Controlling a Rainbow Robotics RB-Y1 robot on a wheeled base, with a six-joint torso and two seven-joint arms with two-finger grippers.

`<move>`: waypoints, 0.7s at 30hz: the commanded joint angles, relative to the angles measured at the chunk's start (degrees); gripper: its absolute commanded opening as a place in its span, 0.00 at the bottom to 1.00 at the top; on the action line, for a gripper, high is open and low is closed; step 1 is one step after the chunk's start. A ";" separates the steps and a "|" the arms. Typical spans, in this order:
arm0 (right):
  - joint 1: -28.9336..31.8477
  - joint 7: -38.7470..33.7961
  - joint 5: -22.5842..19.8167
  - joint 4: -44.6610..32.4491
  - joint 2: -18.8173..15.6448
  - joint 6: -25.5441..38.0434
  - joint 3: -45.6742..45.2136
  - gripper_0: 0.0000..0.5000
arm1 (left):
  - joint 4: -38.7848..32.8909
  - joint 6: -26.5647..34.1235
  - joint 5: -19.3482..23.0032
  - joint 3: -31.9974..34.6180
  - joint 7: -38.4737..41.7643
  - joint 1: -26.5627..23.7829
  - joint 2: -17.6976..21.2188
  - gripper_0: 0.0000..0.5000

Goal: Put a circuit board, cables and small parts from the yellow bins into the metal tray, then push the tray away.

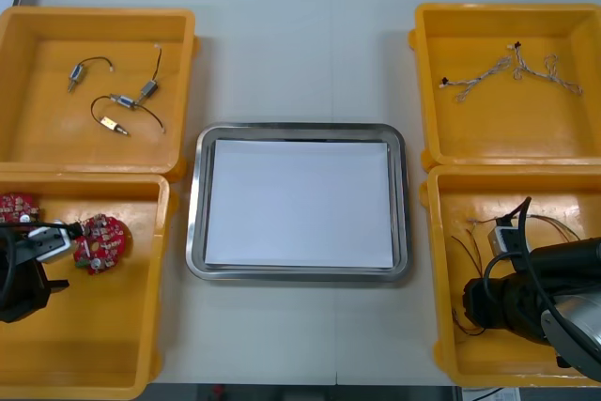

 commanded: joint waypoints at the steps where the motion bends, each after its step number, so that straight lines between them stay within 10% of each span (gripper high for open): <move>1: 1.40 -0.35 0.67 0.34 0.68 -0.57 1.22 1.00 | -0.10 -1.76 -1.08 -1.68 -5.48 -1.58 2.16 1.00; 13: 1.22 0.79 0.59 0.34 0.68 0.31 1.22 0.99 | 0.26 -3.87 -2.75 -3.53 -5.65 -2.55 1.72 1.00; 16: 1.04 0.88 0.50 0.43 0.68 0.66 1.22 0.72 | 0.26 -4.40 -3.54 -4.05 -5.48 -2.63 1.55 1.00; 18: 0.69 0.96 0.41 0.34 0.68 1.01 1.22 0.28 | 0.34 -4.40 -3.98 -4.40 -5.30 -2.90 1.46 1.00; 21: 0.43 1.05 0.41 0.43 0.68 1.45 1.22 0.12 | 0.43 -4.75 -4.51 -5.02 -5.13 -3.16 1.37 1.00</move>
